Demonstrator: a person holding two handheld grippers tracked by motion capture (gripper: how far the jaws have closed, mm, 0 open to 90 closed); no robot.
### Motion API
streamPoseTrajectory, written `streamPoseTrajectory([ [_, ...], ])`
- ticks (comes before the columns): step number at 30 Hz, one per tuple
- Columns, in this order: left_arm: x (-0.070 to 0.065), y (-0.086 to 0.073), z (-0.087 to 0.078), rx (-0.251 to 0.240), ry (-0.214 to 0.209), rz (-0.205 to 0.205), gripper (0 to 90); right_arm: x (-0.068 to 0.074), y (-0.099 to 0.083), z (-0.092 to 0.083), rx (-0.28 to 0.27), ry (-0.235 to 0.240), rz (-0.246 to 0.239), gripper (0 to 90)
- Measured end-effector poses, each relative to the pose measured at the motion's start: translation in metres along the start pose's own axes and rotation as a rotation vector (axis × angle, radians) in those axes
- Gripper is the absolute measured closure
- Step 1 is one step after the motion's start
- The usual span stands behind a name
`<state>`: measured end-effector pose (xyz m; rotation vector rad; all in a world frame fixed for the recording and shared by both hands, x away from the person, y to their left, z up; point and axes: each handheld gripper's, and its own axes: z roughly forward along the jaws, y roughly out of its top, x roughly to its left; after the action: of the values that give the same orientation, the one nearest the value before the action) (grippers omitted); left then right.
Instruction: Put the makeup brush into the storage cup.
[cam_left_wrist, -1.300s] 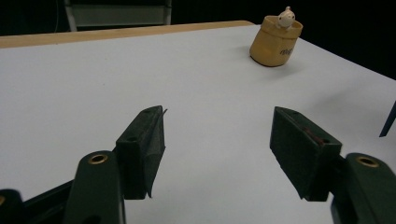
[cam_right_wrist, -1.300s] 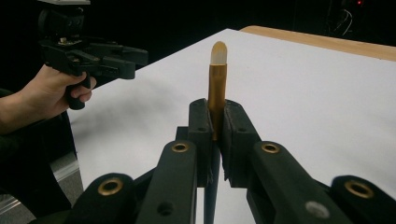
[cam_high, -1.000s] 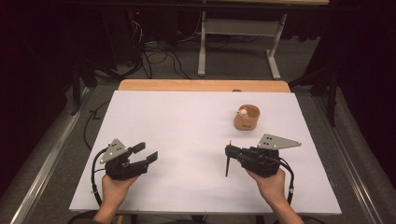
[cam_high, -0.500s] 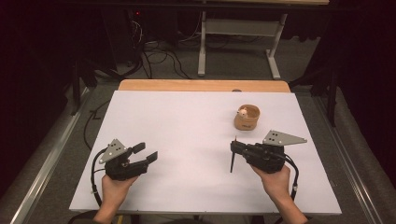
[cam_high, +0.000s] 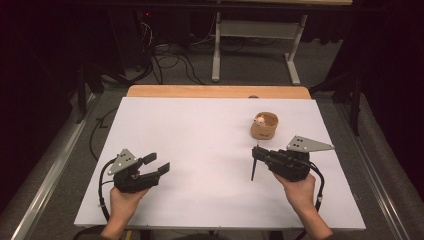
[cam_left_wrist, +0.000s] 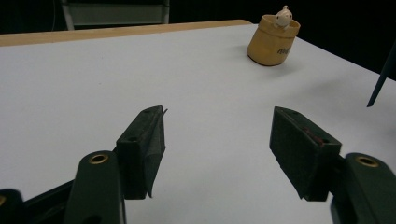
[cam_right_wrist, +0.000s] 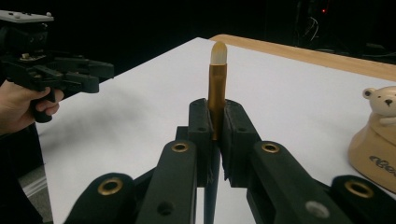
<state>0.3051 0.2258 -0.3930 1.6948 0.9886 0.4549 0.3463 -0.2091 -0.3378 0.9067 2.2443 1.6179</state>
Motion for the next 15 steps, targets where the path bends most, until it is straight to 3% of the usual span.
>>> streamPoseTrajectory([
  [15, -0.0018, -0.0001, 0.0014, 0.009, -0.005, 0.012, 35.9, -0.0092, 0.0041, -0.0016, 0.004, -0.028, 0.005, 85.7],
])
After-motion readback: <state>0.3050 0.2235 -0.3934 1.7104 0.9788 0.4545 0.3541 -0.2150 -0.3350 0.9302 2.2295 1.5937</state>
